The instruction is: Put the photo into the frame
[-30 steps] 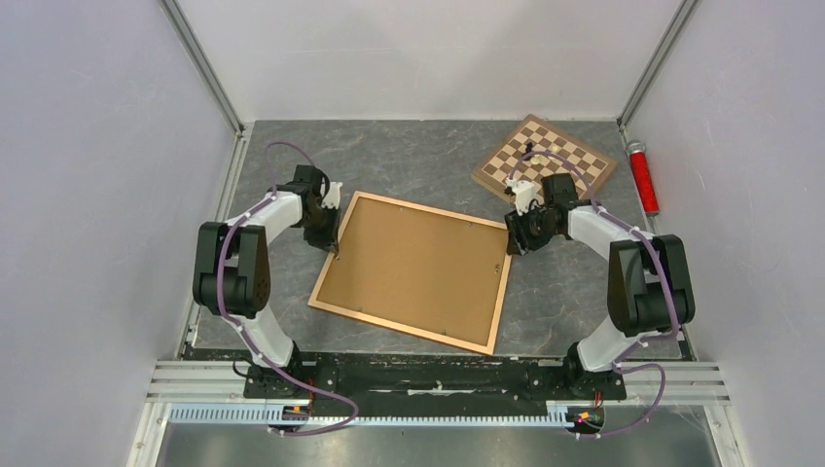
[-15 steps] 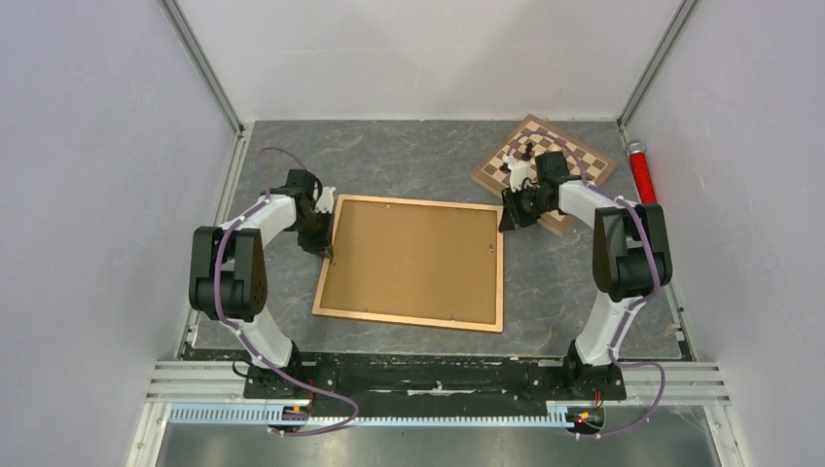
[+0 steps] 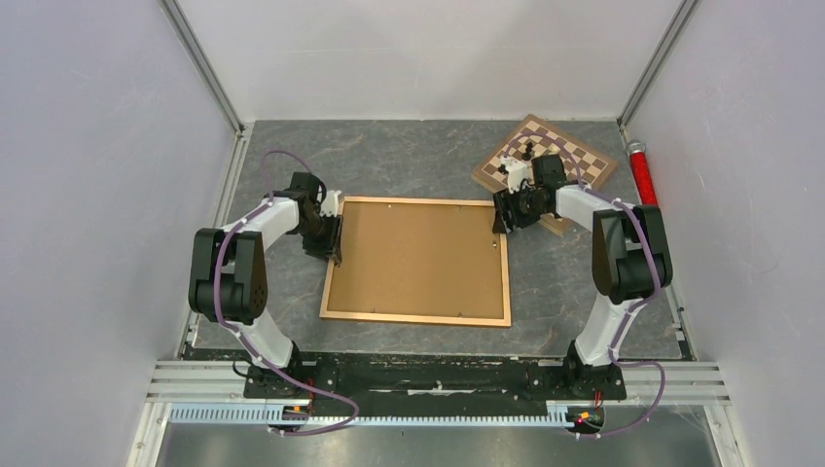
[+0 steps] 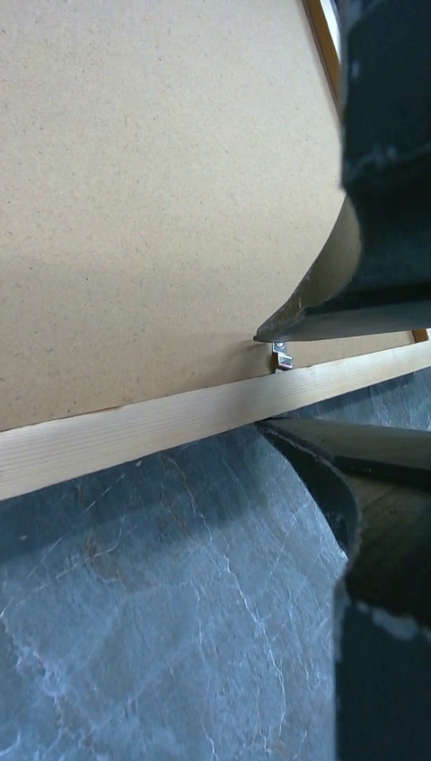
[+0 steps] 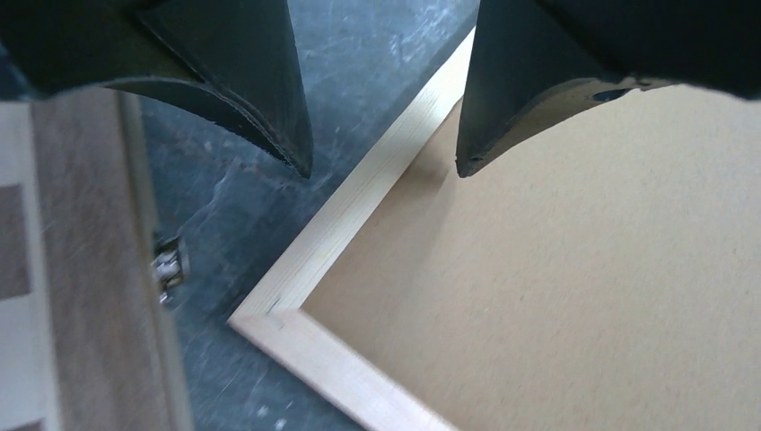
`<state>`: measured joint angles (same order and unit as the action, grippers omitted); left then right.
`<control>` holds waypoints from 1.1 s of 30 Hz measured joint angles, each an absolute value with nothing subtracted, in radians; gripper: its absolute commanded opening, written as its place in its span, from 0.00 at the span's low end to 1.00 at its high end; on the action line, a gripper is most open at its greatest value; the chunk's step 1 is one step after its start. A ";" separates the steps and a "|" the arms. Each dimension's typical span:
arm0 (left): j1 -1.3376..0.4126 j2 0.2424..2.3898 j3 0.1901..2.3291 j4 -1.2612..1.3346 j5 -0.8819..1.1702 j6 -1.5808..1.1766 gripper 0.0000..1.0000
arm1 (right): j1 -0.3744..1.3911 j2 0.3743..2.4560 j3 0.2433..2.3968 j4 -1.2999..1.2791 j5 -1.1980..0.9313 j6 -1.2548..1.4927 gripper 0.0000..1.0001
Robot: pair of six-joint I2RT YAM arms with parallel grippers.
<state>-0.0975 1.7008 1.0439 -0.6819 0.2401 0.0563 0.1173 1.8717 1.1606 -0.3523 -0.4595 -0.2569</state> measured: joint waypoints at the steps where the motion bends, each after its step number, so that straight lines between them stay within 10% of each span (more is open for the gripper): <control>1: -0.099 1.701 1.043 -0.682 0.242 0.056 0.46 | 0.122 1.856 1.145 -0.353 -0.457 -0.257 0.62; 33: -0.109 1.683 1.040 -0.685 0.240 0.056 0.51 | 0.216 1.765 1.027 -0.304 -0.321 -0.213 0.41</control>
